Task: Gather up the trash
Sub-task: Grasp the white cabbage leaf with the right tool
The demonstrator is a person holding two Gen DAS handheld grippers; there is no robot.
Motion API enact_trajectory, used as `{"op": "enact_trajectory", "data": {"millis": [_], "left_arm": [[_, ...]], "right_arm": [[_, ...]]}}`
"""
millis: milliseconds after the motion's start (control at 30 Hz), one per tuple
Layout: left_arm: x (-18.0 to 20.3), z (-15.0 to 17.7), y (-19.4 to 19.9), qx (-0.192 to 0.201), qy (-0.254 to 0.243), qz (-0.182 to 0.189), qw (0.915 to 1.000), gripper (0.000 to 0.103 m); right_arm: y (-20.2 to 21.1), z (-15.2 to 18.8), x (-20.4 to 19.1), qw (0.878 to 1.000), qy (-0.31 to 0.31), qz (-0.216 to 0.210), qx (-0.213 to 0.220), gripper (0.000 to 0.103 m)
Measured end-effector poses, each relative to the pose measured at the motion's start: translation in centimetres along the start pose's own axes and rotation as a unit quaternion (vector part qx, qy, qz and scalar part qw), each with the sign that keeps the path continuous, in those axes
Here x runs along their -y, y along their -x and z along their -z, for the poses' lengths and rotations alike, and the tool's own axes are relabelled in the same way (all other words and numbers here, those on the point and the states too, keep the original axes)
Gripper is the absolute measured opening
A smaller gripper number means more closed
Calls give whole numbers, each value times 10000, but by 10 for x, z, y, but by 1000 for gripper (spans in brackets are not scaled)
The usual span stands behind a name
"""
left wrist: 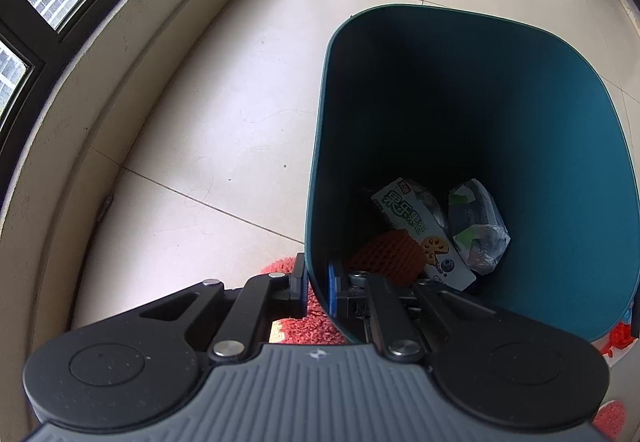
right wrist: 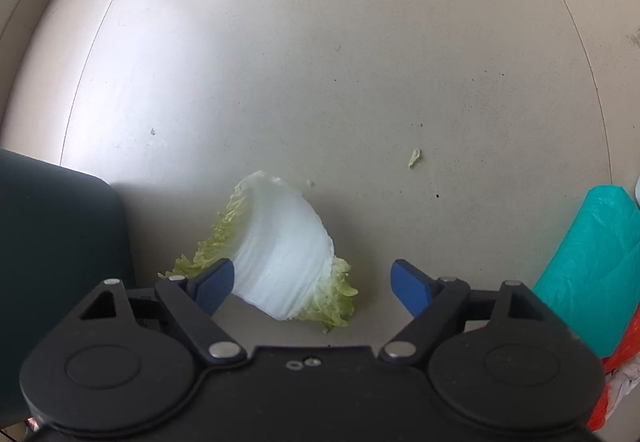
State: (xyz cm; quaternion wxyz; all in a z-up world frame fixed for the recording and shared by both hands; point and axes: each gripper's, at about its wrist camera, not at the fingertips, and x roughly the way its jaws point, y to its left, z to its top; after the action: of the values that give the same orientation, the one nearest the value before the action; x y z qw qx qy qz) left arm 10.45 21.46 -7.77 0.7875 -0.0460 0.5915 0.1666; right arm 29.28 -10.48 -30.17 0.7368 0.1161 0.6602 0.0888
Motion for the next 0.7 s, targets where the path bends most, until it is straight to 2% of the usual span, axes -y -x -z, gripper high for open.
{"op": "enact_trajectory", "data": {"millis": [67,133,167,233,333,533,700], "left_arm": [[-1,0,0,5,8,29,10000,9],[-2,-1,-1,-19,35,68,10000,9],[-2,-1,-2,-30,55,79,9999,9],[-3,-1,-2,-34,64,78,9999,9],[-2,-2,-2,-33,60,82,9999,9],[-2,-2,-2,-3,34,25,10000,9],[-1,-2,-2,40,20,-20,10000,9]], "right_arm": [[-6,0,0,9999,-101,-103,-76,71],[-10,1,3,9989,-362,-288,-108,56],[-11,3,3,9983,-475,-309,-127,53],[-13,5,3,9983,-511,-228,-145,34],[-14,11,-2,9989,-437,-170,-93,22],[9,16,-3,9979,-467,-353,263,6],[46,20,-18,9978,-135,-127,638,4]]}}
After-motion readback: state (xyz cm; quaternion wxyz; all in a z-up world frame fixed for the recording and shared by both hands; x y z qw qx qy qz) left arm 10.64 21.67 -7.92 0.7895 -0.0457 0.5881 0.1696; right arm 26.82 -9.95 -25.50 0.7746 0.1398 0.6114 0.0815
